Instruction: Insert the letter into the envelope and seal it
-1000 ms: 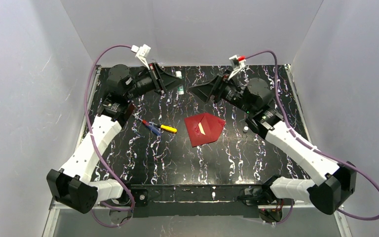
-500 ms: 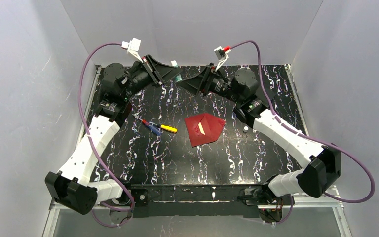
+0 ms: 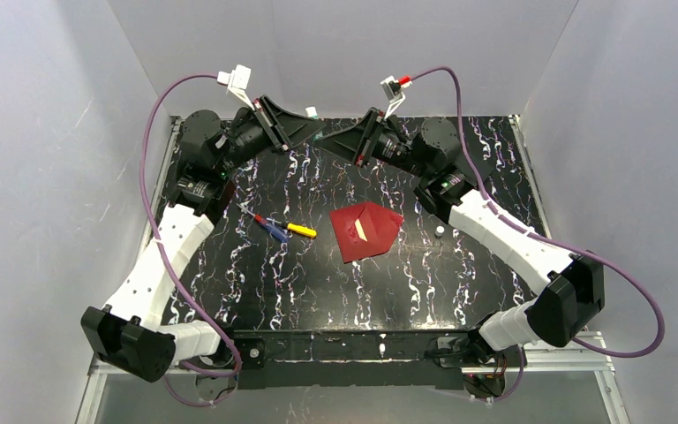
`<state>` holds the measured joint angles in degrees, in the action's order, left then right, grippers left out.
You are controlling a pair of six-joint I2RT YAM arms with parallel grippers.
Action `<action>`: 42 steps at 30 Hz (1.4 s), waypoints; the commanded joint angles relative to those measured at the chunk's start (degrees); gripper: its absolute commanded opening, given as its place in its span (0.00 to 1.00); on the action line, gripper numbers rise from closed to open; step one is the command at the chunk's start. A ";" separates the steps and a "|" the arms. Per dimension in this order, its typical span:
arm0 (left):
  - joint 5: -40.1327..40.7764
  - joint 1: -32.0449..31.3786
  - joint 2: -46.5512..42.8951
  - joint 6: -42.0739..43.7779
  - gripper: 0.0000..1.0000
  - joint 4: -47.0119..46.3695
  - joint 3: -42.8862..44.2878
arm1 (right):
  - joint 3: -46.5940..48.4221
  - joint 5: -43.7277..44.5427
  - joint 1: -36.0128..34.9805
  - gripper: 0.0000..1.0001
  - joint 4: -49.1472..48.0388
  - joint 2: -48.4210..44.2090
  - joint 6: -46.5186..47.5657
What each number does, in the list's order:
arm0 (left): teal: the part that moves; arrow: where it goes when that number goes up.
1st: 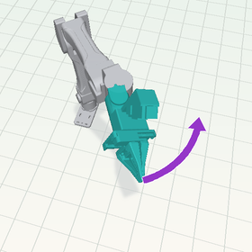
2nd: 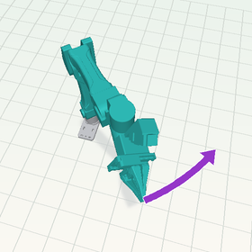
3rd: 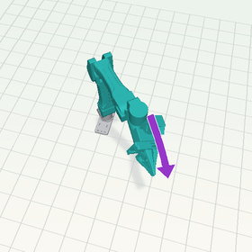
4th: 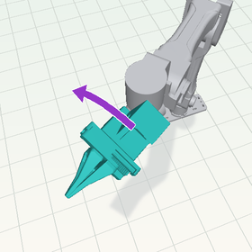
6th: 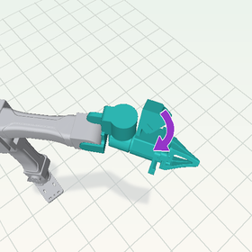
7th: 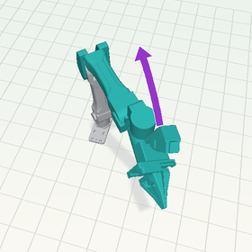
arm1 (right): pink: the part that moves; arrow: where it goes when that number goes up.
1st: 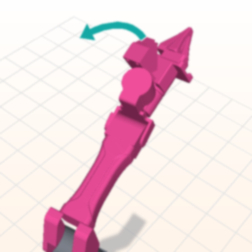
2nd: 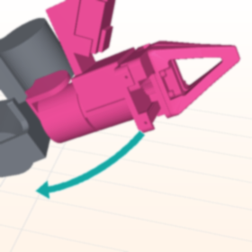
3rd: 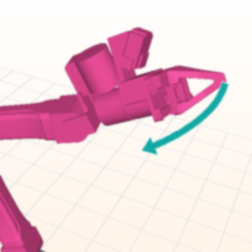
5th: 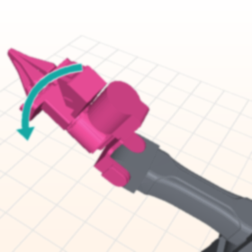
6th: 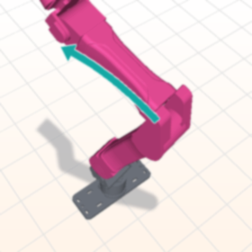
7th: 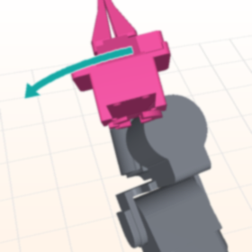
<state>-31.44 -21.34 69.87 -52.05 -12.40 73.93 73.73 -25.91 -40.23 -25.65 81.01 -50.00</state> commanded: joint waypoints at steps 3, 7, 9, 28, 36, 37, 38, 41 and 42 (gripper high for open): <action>-20.54 3.23 3.83 2.64 0.00 -2.72 8.00 | 0.28 -10.31 -0.14 0.01 -9.96 -1.14 -2.39; -32.79 3.48 4.91 3.74 0.00 -6.68 9.53 | 0.07 -17.88 -0.11 0.01 -16.43 -0.24 -6.97; -35.87 3.40 4.55 4.05 0.00 -9.90 9.37 | -0.42 -21.77 -0.11 0.01 -24.94 0.61 -11.93; 1.58 3.49 -1.70 -4.38 0.00 -18.07 -7.39 | -1.24 14.77 -3.21 0.84 10.63 -5.68 15.80; 5.63 3.41 -3.25 -5.46 0.00 -12.60 -8.00 | 4.96 22.46 -7.41 0.66 18.35 -0.70 18.93; 5.62 3.44 -3.15 -5.84 0.00 -12.33 -8.05 | 5.41 23.26 -7.56 0.63 18.73 -0.35 19.01; 5.43 3.44 -3.16 -6.08 0.00 -12.21 -8.11 | 5.78 23.47 -7.65 0.61 18.79 -0.07 19.08; 4.99 3.45 -3.56 -6.36 0.00 -11.98 -8.77 | 5.32 21.49 -7.67 0.57 14.83 0.46 18.86; 5.05 3.46 -3.79 -6.19 0.00 -11.80 -8.99 | 4.79 19.96 -7.67 0.60 12.42 0.55 18.55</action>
<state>-27.66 -18.06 68.25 -58.00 -24.82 65.10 75.66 -5.91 -47.79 -7.01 82.02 -32.62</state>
